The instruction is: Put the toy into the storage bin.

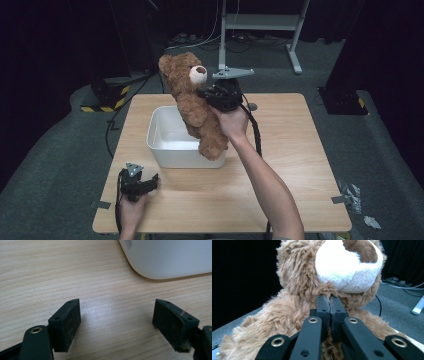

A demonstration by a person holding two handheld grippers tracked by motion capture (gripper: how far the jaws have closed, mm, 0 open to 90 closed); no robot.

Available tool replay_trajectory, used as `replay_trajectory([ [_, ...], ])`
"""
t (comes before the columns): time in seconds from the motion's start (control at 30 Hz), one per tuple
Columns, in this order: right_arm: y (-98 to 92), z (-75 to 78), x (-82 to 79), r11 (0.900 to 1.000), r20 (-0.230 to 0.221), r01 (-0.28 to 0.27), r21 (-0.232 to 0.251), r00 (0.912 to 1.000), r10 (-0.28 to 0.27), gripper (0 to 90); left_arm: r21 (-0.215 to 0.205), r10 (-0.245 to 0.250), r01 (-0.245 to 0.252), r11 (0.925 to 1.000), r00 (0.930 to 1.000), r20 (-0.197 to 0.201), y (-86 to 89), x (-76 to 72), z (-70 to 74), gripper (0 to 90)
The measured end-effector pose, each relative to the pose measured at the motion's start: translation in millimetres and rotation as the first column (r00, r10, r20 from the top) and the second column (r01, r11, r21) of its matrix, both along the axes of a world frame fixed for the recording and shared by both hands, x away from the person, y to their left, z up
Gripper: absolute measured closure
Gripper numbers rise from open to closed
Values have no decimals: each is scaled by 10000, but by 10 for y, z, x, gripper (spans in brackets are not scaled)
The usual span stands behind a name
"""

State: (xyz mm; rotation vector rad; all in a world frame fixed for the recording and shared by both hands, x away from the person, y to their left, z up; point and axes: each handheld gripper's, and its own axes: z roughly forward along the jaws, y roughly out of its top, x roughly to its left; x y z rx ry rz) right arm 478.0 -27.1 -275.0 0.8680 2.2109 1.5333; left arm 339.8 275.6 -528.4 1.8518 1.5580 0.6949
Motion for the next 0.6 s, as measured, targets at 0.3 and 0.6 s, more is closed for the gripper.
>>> replay_trajectory([
  [0.3, 124, 37, -5, 9994, -40, -303, -154, 9995, 302, 883, 0, 3, -3, 10000, 10000, -1, 0, 0, 0, 224],
  [0.6, 280, -30, 28, 9973, -213, -577, -457, 9982, 568, 883, 27, -1, 1, 10000, 10000, -8, 1, -1, 1, 224],
])
